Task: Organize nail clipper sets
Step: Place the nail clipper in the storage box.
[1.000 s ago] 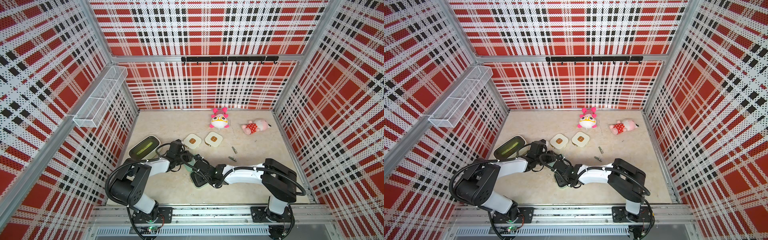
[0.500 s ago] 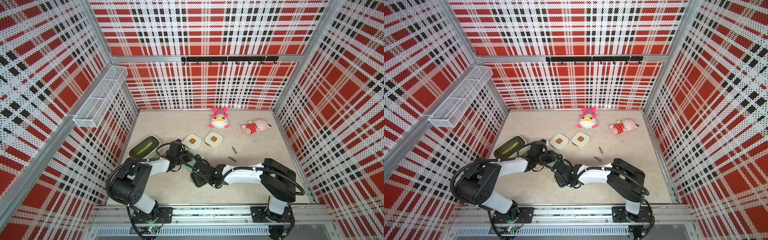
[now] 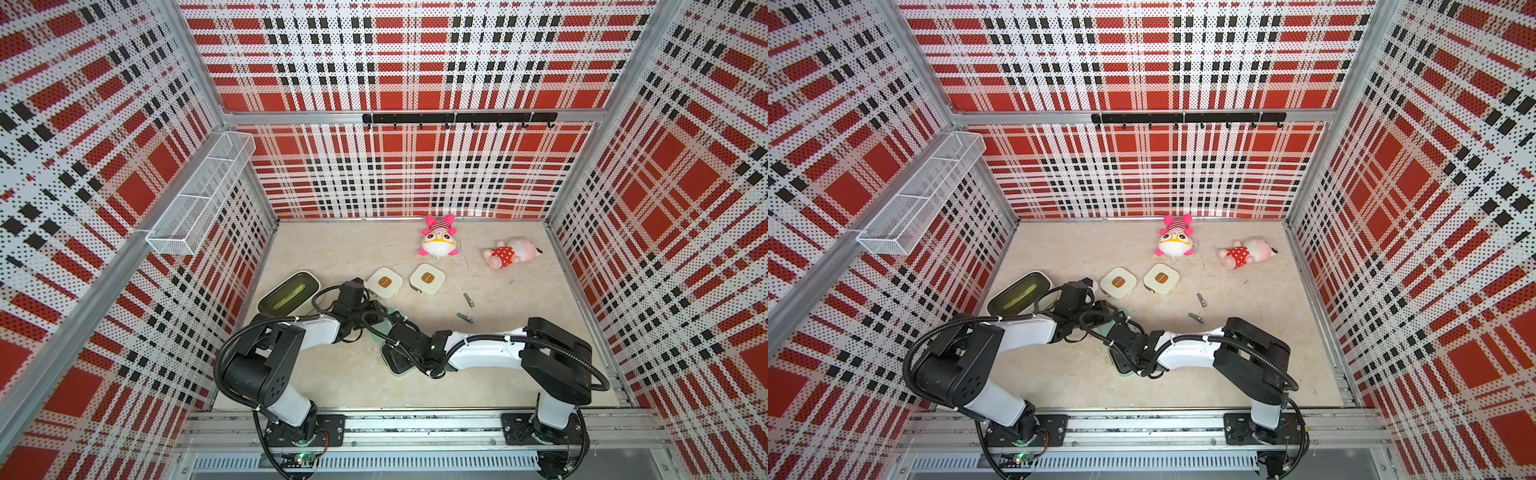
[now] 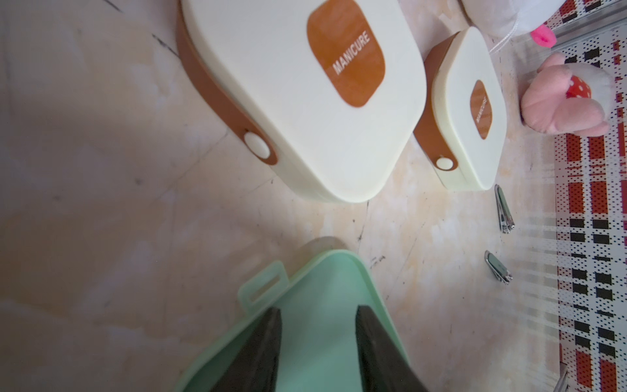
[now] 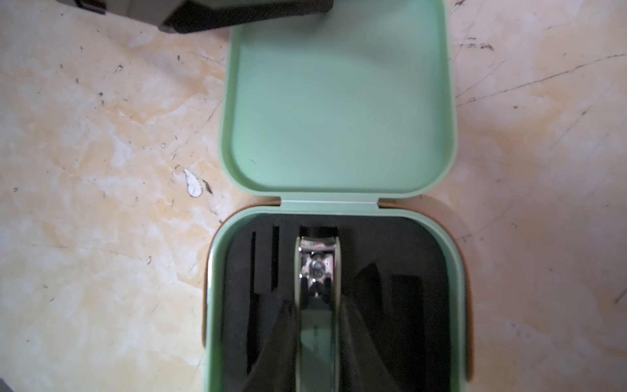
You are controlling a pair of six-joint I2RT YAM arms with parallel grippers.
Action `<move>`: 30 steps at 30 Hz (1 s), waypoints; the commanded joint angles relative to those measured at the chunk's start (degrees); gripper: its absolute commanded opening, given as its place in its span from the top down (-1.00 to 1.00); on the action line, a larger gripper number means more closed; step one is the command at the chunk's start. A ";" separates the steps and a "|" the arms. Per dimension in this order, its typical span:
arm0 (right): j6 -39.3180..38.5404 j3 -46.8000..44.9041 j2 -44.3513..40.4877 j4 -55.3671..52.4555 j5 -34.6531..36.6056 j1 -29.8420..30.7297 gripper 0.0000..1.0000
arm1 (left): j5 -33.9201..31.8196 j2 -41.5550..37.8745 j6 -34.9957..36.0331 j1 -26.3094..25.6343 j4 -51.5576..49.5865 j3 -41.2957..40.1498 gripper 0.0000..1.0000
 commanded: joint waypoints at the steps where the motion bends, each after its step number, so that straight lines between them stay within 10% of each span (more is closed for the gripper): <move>1: 0.91 -1.65 0.84 -1.29 -0.18 1.00 0.82 | -2.18 2.47 0.61 0.95 -4.53 -1.42 0.16; 30: 1.96 -0.10 2.51 -2.34 -0.21 1.16 0.59 | -1.27 2.59 0.61 1.02 -4.10 -1.08 0.16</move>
